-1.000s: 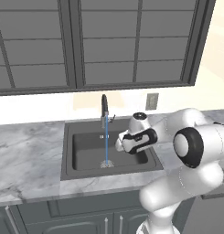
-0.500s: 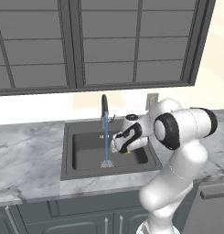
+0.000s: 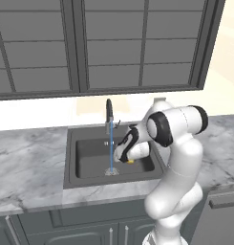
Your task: Turn on the sink faucet. Then move the lemon from the counter to the sink. Turn off the sink. Move the vegetable from the sink to the pot next to the stove. Finally move the pot to the rear left burner.
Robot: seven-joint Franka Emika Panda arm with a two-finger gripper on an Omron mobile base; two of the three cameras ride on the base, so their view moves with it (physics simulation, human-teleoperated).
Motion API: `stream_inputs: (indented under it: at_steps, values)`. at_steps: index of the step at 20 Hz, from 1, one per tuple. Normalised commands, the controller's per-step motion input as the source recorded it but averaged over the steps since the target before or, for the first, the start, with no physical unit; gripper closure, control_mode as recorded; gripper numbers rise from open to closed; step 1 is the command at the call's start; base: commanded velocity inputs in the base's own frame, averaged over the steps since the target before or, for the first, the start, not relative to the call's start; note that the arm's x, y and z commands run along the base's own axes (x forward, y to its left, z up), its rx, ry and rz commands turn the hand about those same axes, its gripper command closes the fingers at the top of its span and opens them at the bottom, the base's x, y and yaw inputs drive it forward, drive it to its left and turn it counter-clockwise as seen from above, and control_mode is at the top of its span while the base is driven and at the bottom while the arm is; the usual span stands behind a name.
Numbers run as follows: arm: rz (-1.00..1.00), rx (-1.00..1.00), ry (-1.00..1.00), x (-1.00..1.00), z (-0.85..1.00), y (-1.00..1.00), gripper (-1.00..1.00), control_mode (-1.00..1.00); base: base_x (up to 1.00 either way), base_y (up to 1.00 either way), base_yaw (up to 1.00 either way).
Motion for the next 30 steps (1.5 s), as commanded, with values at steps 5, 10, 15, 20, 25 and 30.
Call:
stream_inputs:
  at_steps: [5, 10, 15, 20, 25, 30]
  values:
    - [0.0, 0.0, 0.0, 0.25, -0.28, 0.09, 1.0, -1.0, 0.0, 0.0, 0.0]
    - [0.0, 0.0, 0.0, 0.22, -0.3, 0.1, 1.0, -1.0, 0.0, 0.0, 0.0]
    - [0.0, 0.0, 0.0, 0.21, -0.28, 0.08, 1.0, -1.0, 0.0, 0.0, 0.0]
    - [0.0, 0.0, 0.0, 0.21, -0.29, 0.07, 1.0, -1.0, 0.0, 0.0, 0.0]
    - [0.0, 0.0, 0.0, 0.19, -0.28, 0.08, 1.0, -1.0, 0.0, 0.0, 0.0]
    - [0.0, 0.0, 0.0, 0.16, -0.32, 0.1, 1.0, -1.0, 0.0, 0.0, 0.0]
